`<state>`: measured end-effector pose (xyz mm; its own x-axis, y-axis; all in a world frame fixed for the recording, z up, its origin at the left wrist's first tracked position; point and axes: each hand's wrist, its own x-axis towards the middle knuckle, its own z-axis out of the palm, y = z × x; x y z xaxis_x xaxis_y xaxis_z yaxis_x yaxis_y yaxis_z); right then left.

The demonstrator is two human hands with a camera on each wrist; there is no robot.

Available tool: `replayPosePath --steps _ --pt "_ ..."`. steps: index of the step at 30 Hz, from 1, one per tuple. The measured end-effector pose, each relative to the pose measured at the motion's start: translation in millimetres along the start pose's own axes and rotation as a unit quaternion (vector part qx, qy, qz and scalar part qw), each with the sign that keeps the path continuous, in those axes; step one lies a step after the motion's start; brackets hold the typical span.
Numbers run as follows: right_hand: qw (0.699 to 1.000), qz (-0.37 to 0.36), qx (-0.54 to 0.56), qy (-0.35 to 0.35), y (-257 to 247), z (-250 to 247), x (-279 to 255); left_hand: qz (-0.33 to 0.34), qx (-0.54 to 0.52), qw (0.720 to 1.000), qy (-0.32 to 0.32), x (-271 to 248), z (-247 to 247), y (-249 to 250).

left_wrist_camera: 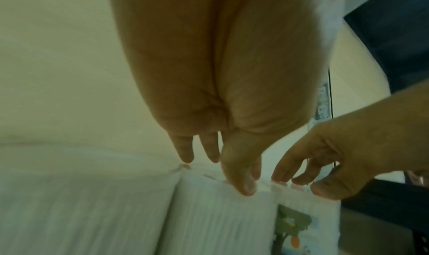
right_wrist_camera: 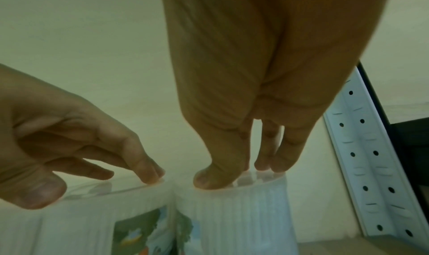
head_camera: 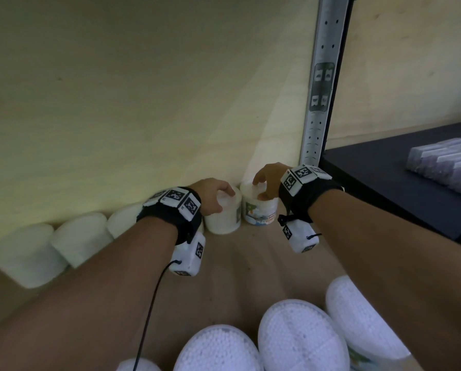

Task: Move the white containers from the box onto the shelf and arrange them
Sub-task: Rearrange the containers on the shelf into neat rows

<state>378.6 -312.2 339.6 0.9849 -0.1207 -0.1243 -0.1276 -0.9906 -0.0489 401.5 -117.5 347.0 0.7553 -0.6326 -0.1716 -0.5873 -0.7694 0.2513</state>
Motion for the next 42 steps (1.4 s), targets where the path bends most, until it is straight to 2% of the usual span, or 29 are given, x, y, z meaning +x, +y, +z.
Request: replayPosePath --steps 3,5,8,13,16,21,29,31,36,39,42 --pt "1.0 0.003 0.004 0.0 -0.4 1.1 2.9 -0.002 -0.056 0.998 0.013 1.3 -0.6 1.9" --pt "1.0 0.001 0.004 0.0 -0.2 1.3 3.7 -0.016 -0.084 0.994 0.073 2.6 0.7 6.0" --pt "1.0 -0.002 0.003 0.001 1.1 1.9 4.1 -0.053 -0.049 0.986 0.149 5.7 5.9 12.3" --pt "1.0 -0.005 0.005 0.005 4.1 5.3 6.2 -0.115 0.026 0.983 0.143 10.3 26.7 16.7" --pt "1.0 -0.008 0.011 0.007 3.4 5.2 7.3 -0.107 0.015 0.982 0.152 10.4 28.5 14.5" --pt "1.0 -0.006 0.017 0.004 5.1 6.6 10.4 -0.094 -0.02 0.988 0.117 10.4 21.0 11.3" --pt "1.0 -0.007 0.019 0.003 5.8 6.1 10.7 -0.035 -0.061 0.997 0.043 2.2 16.3 2.3" --pt "1.0 -0.008 0.023 0.005 6.5 6.8 10.0 -0.034 -0.074 0.995 0.055 0.6 16.5 4.2" --pt "0.999 -0.01 0.033 0.014 7.8 8.2 10.1 -0.075 0.005 0.98 0.186 1.1 23.5 17.5" --pt "0.999 -0.012 0.035 0.012 8.0 8.4 10.5 -0.118 0.035 0.979 0.165 5.0 28.0 19.6" --pt "0.999 -0.014 0.035 0.014 8.5 8.2 11.0 -0.122 0.046 0.979 0.159 7.2 30.7 19.4"
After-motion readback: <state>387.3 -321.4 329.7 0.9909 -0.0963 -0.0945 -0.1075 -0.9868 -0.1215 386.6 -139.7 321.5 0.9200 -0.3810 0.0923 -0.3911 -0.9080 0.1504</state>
